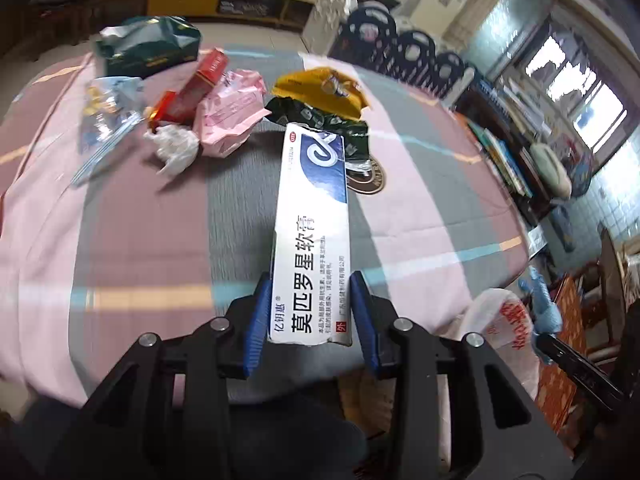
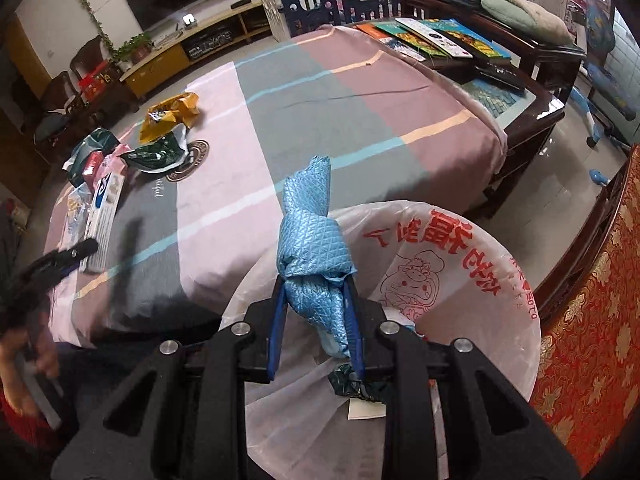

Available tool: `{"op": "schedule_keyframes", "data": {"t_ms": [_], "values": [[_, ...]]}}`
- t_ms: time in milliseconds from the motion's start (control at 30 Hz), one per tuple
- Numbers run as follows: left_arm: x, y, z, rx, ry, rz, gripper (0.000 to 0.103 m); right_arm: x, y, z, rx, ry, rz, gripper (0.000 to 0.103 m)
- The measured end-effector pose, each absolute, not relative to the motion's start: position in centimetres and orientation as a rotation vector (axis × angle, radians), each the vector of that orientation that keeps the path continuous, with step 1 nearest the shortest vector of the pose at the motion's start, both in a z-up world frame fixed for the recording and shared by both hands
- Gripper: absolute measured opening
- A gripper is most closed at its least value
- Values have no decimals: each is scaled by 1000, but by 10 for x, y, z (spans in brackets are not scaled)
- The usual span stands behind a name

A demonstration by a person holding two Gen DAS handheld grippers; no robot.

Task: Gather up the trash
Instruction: 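Carry the mask and ointment box over the bin and open both grippers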

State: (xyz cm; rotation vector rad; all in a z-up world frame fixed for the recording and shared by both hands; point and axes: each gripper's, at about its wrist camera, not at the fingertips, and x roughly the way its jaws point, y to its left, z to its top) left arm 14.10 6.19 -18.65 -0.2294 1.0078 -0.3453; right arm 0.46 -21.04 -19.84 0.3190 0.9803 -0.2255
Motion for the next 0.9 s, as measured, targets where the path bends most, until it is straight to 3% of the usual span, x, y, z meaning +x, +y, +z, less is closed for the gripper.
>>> {"op": "schedule_keyframes", "data": {"t_ms": [400, 900], "values": [[54, 61, -102, -127, 817, -257, 40, -12, -204, -206, 299, 999, -251, 27], [34, 23, -76, -65, 767, -324, 40, -21, -206, -186, 304, 931, -312, 27]]}}
